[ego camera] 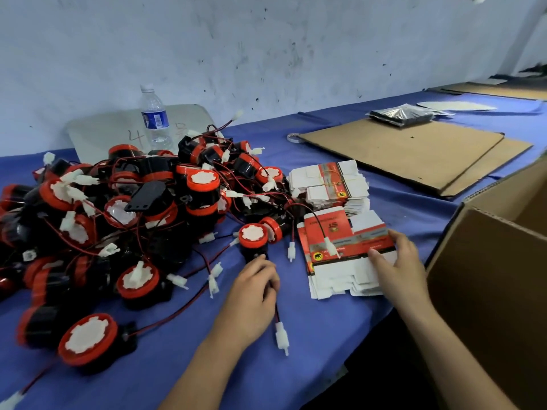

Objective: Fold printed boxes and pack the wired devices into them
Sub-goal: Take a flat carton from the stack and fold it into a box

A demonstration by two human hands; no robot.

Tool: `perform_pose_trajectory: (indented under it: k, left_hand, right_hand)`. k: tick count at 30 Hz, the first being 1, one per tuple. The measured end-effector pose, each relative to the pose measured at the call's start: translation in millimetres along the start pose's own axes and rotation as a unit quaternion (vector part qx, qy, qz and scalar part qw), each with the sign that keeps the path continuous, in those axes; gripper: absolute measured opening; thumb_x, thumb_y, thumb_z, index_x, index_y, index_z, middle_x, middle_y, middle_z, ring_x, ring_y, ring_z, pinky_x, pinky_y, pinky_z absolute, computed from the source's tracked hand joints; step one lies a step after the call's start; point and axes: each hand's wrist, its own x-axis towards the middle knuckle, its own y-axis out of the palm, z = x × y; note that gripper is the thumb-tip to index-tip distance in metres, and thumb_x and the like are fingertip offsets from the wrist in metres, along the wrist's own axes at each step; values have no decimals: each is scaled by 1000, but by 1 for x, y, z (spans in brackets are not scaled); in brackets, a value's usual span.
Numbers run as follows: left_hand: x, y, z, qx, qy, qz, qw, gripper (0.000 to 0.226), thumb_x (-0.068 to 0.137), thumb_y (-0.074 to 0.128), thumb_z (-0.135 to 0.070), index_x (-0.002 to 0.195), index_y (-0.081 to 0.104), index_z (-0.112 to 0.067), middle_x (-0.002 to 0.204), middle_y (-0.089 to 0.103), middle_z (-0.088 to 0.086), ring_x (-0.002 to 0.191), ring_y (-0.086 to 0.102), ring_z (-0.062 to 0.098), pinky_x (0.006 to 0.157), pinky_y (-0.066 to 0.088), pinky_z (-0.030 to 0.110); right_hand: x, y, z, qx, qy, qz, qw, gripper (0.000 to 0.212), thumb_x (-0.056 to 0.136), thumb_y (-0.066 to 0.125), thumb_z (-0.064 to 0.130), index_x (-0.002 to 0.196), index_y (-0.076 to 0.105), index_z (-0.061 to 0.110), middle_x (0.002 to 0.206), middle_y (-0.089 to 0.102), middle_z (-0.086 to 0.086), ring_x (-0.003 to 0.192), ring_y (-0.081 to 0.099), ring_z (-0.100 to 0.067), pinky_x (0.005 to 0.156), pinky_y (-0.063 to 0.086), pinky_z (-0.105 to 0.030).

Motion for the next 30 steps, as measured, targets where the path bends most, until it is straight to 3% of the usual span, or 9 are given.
perform_pose_trajectory:
  k: [3, 6, 10, 14, 17, 21, 24, 27, 30]
  left_hand:
    - [0, -2, -1, -15, -8, -15, 1000, 26, 90, 49, 7, 79, 56, -15, 106, 54, -10, 101, 44, -7, 78, 30, 2]
    - [1, -4, -2, -43, -22, -32, 998, 30, 90, 50, 7, 81, 60, -20, 107, 55, -12, 101, 46, -15, 79, 30, 1]
    - [1, -5, -5, -87, -37, -70, 993, 32, 89, 51, 9, 87, 65, -20, 103, 58, -14, 98, 54, -3, 81, 36, 4]
    - [2, -16, -14, -158, -41, -160, 974, 52, 93, 56, -4, 124, 46, -44, 122, 55, -20, 112, 52, -7, 93, 41, 10]
    - [0, -28, -23, -253, -18, -199, 947, 78, 88, 60, -22, 150, 16, -35, 144, 40, -17, 130, 43, -2, 101, 38, 13]
    - [-23, -45, -17, -230, 3, -196, 953, 88, 85, 59, -37, 151, 1, -47, 147, 37, -28, 135, 39, -1, 106, 37, 20]
    - [-43, -56, 0, -163, -15, -208, 964, 98, 87, 66, -31, 146, -9, -54, 134, 35, -48, 123, 39, -20, 93, 33, 0]
    - [-49, -62, 15, -115, -31, -190, 975, 109, 84, 71, -19, 144, -12, -57, 128, 31, -56, 117, 35, -29, 89, 28, -6]
    - [-46, -63, 22, -95, -35, -182, 978, 105, 88, 68, -14, 140, -8, -64, 126, 29, -59, 115, 34, -31, 86, 29, -7]
  right_hand:
    - [2, 3, 0, -42, -34, -81, 995, 40, 87, 69, 20, 124, 57, 13, 132, 51, -8, 129, 40, -27, 108, 31, -43]
    - [7, -1, 5, 83, -3, -92, 992, 21, 91, 64, 23, 109, 54, 24, 109, 62, 1, 102, 59, -19, 92, 50, -45]
    - [17, -13, 26, 226, 5, -170, 959, 15, 97, 55, 17, 106, 46, 24, 94, 61, 11, 83, 63, -2, 65, 52, -25]
    - [-2, -12, 59, 310, -87, -233, 918, 16, 99, 50, 16, 106, 42, 28, 101, 61, 13, 86, 63, 9, 74, 50, -13]
    - [-32, 21, 82, 386, -114, -111, 909, 25, 98, 51, 11, 105, 49, 35, 101, 66, 6, 85, 64, 1, 73, 50, -14]
    - [-70, 73, 97, 416, -80, 83, 902, 38, 97, 51, 4, 119, 53, 36, 124, 63, 1, 112, 60, -8, 92, 49, -23]
    - [-92, 94, 95, 367, -72, 130, 918, 41, 96, 54, 10, 129, 53, 34, 123, 64, 10, 108, 58, -1, 96, 48, -23]
    - [-103, 104, 90, 350, -61, 147, 923, 50, 94, 57, 7, 139, 47, 28, 126, 64, 1, 102, 56, -6, 95, 45, -22]
    - [-107, 103, 87, 355, -57, 143, 922, 58, 93, 57, 7, 144, 42, 28, 120, 64, 22, 109, 59, 1, 93, 46, -15]
